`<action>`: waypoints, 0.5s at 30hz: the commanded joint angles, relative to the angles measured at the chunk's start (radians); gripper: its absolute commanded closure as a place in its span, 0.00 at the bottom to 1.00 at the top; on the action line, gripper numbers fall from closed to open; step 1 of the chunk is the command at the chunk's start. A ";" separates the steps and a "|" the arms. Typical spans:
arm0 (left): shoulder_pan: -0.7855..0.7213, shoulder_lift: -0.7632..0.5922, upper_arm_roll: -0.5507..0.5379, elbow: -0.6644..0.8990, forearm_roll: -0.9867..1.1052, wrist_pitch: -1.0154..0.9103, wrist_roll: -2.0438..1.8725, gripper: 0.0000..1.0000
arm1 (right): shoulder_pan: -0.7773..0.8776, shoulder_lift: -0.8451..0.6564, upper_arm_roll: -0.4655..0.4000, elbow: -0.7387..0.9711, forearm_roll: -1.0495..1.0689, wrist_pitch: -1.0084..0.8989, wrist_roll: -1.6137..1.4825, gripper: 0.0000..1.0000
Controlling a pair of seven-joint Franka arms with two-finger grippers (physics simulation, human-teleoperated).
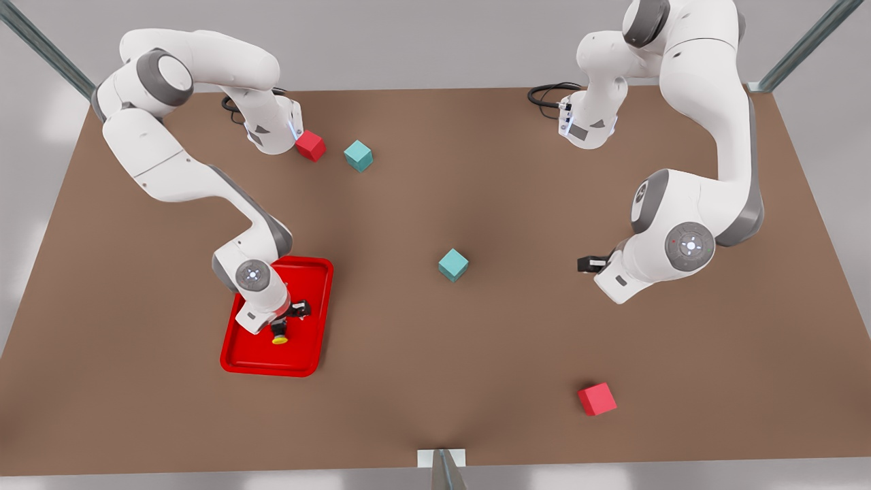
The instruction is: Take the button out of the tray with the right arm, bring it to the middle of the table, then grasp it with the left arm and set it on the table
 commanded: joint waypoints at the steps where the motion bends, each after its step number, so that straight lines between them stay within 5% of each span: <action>1: 0.000 -0.001 0.000 0.000 0.001 -0.002 -0.005 0.00 | -0.001 0.000 0.008 0.003 -0.009 -0.009 -0.008 0.00; 7: 0.002 -0.003 0.001 0.002 0.001 -0.004 -0.004 0.00 | 0.002 0.030 0.007 0.026 -0.021 -0.006 -0.001 0.02; 10: 0.000 -0.003 0.000 0.002 0.001 -0.016 -0.007 0.00 | -0.001 0.030 0.009 0.030 -0.021 -0.007 -0.001 0.26; 15: -0.006 -0.003 -0.008 0.003 -0.001 -0.024 -0.010 0.00 | -0.027 0.020 0.016 0.030 -0.020 -0.012 -0.006 0.32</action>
